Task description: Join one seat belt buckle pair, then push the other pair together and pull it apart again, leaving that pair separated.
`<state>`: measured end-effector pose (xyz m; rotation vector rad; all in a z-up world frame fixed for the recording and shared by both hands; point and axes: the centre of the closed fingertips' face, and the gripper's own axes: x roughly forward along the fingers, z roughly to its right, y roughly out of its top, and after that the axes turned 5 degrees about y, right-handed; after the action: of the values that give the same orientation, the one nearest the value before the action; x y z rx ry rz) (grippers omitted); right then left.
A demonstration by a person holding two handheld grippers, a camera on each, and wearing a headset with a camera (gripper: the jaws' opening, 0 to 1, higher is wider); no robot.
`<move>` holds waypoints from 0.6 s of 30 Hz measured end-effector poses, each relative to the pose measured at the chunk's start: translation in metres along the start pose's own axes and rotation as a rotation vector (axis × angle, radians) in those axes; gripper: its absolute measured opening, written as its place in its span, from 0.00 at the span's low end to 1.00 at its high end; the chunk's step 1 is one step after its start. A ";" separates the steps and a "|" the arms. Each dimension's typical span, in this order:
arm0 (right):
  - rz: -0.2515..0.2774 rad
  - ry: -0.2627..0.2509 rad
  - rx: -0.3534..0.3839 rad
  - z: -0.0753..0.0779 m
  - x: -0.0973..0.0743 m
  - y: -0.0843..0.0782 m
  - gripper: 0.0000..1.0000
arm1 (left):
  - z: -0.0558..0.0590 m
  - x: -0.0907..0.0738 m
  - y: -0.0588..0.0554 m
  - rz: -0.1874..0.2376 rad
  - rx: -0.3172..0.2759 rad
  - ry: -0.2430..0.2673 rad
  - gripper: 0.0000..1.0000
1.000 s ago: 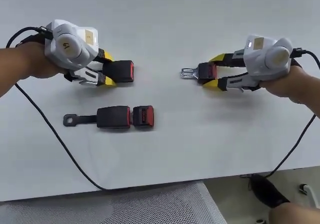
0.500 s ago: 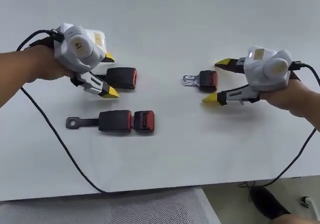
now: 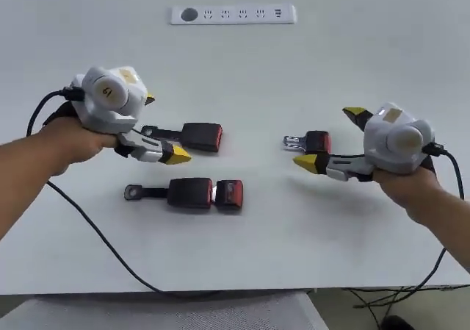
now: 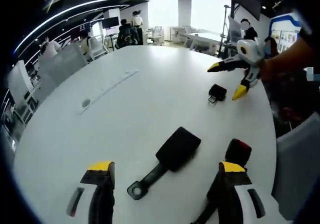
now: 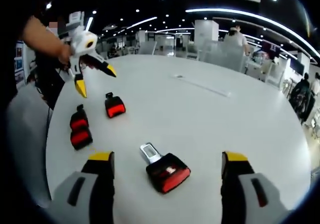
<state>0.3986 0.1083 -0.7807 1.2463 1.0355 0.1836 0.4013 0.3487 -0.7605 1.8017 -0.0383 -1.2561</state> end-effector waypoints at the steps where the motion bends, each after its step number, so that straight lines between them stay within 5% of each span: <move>1: -0.003 -0.008 0.009 -0.005 -0.002 0.001 0.90 | 0.002 -0.003 -0.001 0.007 -0.019 0.002 0.91; 10: 0.040 -0.079 0.017 -0.035 -0.019 0.022 0.96 | 0.013 -0.044 -0.007 0.105 -0.113 0.044 0.97; 18: 0.037 -0.082 -0.029 -0.074 -0.036 0.025 0.99 | 0.019 -0.087 -0.026 0.187 -0.143 0.056 1.00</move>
<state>0.3343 0.1458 -0.7370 1.2374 0.9359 0.1741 0.3336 0.3942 -0.7156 1.6683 -0.0820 -1.0491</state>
